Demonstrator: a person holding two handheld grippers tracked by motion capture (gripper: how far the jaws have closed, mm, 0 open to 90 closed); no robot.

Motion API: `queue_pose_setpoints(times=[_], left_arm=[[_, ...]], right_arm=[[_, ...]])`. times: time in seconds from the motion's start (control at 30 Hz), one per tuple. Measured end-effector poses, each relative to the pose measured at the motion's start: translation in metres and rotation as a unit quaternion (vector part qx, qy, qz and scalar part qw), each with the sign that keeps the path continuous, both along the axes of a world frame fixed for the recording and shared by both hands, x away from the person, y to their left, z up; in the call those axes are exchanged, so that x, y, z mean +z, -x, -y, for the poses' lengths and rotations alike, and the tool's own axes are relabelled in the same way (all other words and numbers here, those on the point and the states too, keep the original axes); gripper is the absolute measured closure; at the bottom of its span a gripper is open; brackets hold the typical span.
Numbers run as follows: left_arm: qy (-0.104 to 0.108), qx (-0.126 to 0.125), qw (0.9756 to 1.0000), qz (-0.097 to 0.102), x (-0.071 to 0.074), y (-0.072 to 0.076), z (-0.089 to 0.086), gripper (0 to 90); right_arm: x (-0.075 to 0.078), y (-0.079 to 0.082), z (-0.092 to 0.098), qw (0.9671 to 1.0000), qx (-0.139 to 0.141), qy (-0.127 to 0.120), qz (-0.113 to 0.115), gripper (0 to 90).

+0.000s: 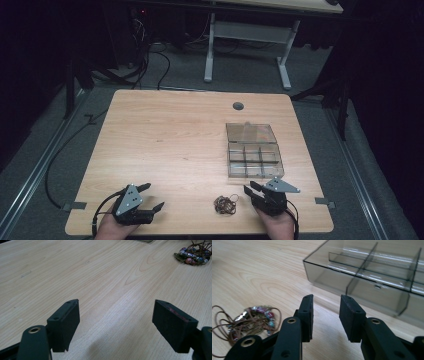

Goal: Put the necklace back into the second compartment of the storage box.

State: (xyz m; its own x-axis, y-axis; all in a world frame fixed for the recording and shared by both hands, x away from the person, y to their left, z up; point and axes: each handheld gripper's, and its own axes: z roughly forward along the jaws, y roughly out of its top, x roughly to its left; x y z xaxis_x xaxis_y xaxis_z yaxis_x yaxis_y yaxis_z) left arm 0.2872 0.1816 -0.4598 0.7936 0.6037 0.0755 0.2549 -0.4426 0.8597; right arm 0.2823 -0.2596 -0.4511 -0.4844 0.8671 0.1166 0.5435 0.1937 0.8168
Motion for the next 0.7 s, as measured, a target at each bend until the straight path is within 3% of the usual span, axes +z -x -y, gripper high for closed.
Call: queue_pose_setpoints(times=[0.07,0.3,0.47,0.67,0.7], left_arm=[[-0.001,0.000,1.0000,-0.001,0.000,0.000,0.000,22.6],[0.000,0.002,1.0000,0.009,0.000,0.001,0.000,23.0],[0.008,0.007,0.9998,0.015,0.000,0.002,-0.001,23.1],[0.010,0.010,0.9996,0.024,0.000,0.004,-0.002,23.4],[0.009,0.010,0.9996,0.025,0.001,0.004,-0.002,23.5]], right_arm=[[-0.002,-0.001,0.001,0.9999,-0.006,0.000,-0.010,63.3],[-0.001,0.000,-0.001,1.0000,0.001,0.005,-0.001,63.8],[0.003,0.002,-0.001,1.0000,0.000,0.006,0.001,69.7],[0.010,0.008,-0.013,0.9992,0.039,0.001,0.009,78.1],[0.011,0.009,-0.019,0.9987,0.051,0.003,0.001,86.2]])
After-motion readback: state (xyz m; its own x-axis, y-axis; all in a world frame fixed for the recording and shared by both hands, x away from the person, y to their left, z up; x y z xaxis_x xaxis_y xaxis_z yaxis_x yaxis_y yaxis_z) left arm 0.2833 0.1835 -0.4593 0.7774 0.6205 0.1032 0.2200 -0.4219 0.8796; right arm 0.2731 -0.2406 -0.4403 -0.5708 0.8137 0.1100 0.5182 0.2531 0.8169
